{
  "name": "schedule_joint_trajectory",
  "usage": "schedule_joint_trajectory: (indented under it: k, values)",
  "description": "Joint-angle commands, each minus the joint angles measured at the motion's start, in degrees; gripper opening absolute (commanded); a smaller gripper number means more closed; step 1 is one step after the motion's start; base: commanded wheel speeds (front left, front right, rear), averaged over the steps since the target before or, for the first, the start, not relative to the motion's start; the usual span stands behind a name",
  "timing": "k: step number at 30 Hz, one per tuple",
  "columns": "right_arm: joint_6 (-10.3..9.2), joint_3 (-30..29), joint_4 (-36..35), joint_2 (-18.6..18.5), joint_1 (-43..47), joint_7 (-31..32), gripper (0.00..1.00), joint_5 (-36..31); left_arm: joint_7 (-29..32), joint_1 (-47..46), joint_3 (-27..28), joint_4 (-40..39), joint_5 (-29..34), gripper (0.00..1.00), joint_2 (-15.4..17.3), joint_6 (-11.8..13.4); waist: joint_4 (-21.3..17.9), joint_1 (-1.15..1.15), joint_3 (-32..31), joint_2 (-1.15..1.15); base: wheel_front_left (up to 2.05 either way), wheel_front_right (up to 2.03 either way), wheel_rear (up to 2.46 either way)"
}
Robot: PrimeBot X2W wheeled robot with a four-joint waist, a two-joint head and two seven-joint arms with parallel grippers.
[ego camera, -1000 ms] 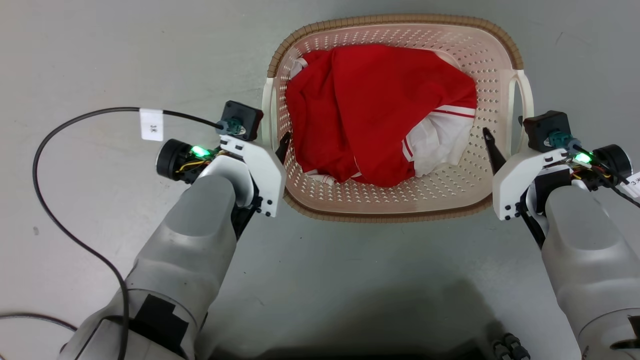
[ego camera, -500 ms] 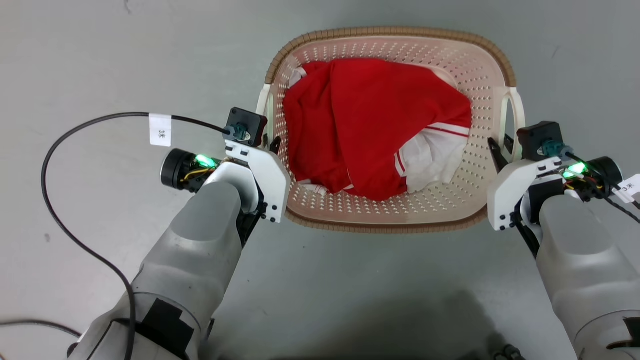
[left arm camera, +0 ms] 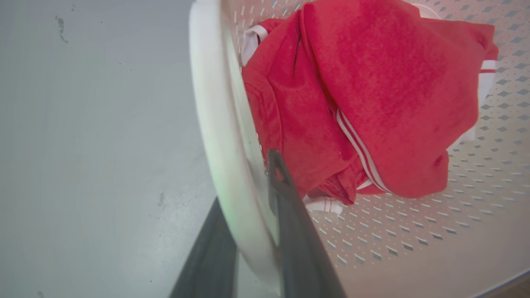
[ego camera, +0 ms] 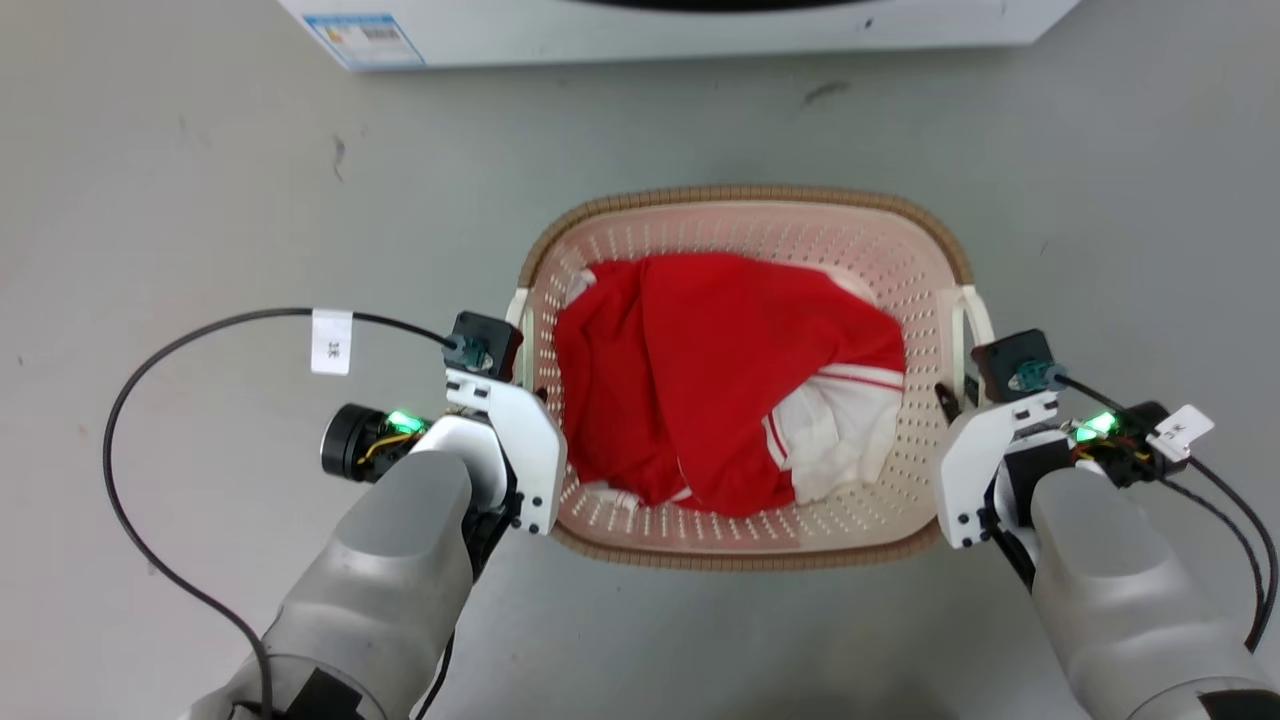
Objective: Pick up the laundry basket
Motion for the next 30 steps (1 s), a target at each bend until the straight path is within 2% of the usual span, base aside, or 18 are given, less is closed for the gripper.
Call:
schedule_joint_trajectory:
  k: [1, 11, 23, 30]
  values:
    - [-0.04, 0.79, 0.03, 0.12, 0.95, 0.67, 0.00, 0.49, 0.46, 0.92, -0.73, -0.73, -0.63, 0.00, 0.44, -0.34, 0.03, 0.00, -4.02, 0.00, 0.00, 0.00, 0.00]
    - [-0.04, 7.71, 0.12, 0.86, 6.37, 7.22, 0.00, 6.14, 5.80, 6.29, -4.65, -2.90, -6.45, 0.00, 2.47, -0.34, 0.32, 0.00, -13.98, 0.00, 0.00, 0.00, 0.00]
    - [0.05, 24.81, -0.26, 0.98, 11.18, 13.23, 0.00, 22.02, 12.51, 11.35, -9.23, -5.11, -13.39, 0.00, 4.48, -0.34, 0.97, 0.00, -23.65, 0.00, 0.00, 0.00, 0.00]
    - [0.06, 32.92, -1.79, 1.02, 13.15, 17.02, 0.00, 29.93, 15.20, 13.29, -11.57, -5.64, -16.45, 0.00, 5.75, -0.34, 0.70, 0.00, -28.97, 0.00, 0.00, 0.00, 0.00]
